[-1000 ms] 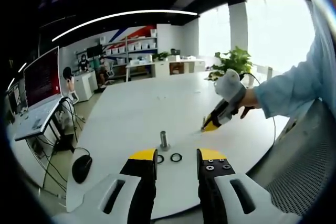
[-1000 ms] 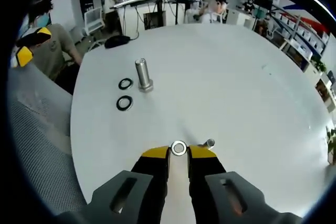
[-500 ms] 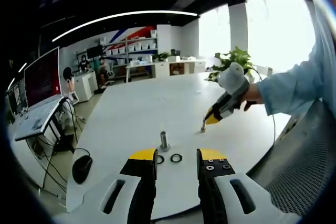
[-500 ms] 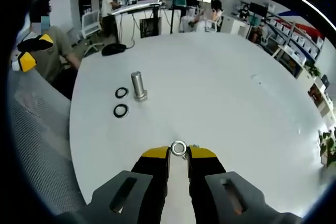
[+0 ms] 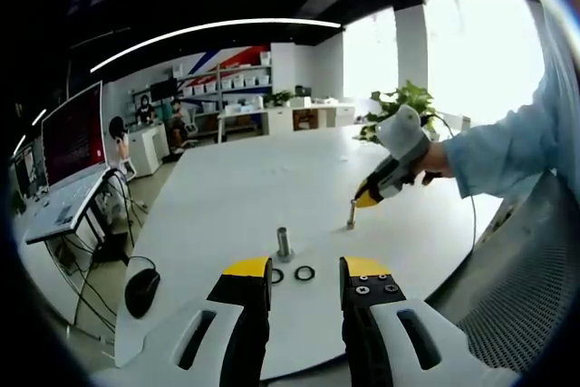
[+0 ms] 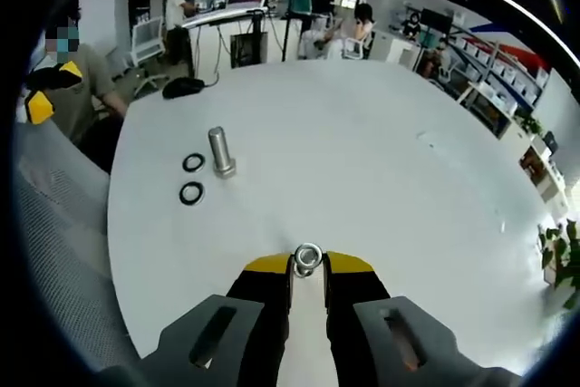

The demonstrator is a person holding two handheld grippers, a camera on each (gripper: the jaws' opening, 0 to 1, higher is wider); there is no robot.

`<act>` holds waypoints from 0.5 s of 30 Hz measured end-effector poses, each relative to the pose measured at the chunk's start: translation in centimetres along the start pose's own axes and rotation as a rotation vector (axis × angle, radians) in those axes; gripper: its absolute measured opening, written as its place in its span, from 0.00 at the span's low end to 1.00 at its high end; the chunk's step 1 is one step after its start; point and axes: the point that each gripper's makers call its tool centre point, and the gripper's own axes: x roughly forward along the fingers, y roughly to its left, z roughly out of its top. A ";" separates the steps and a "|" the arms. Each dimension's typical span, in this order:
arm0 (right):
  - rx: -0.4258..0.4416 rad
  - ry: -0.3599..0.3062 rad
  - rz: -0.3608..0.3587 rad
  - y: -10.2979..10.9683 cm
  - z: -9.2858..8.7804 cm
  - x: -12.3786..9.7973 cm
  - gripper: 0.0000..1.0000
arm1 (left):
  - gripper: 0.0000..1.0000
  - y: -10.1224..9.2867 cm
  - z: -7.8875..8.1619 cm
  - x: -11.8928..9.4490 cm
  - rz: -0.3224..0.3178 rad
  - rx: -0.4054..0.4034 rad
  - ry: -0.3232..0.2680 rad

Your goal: Place the washer onto the threaded stud by aligning its center hole with the stud, sliding it down to the base, and recovering from edge contact or off-axis alignment until the washer reaches the visible bottom stop.

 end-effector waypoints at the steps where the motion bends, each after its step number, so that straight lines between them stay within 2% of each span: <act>1: 0.000 0.002 0.000 0.0 -0.1 0.1 0.15 | 0.28 0.0 0.0 0.0 0.000 0.000 0.000; 15: -0.007 0.015 0.002 -0.1 -0.3 0.7 0.14 | 0.28 -0.1 -0.1 0.1 -0.001 -0.001 0.008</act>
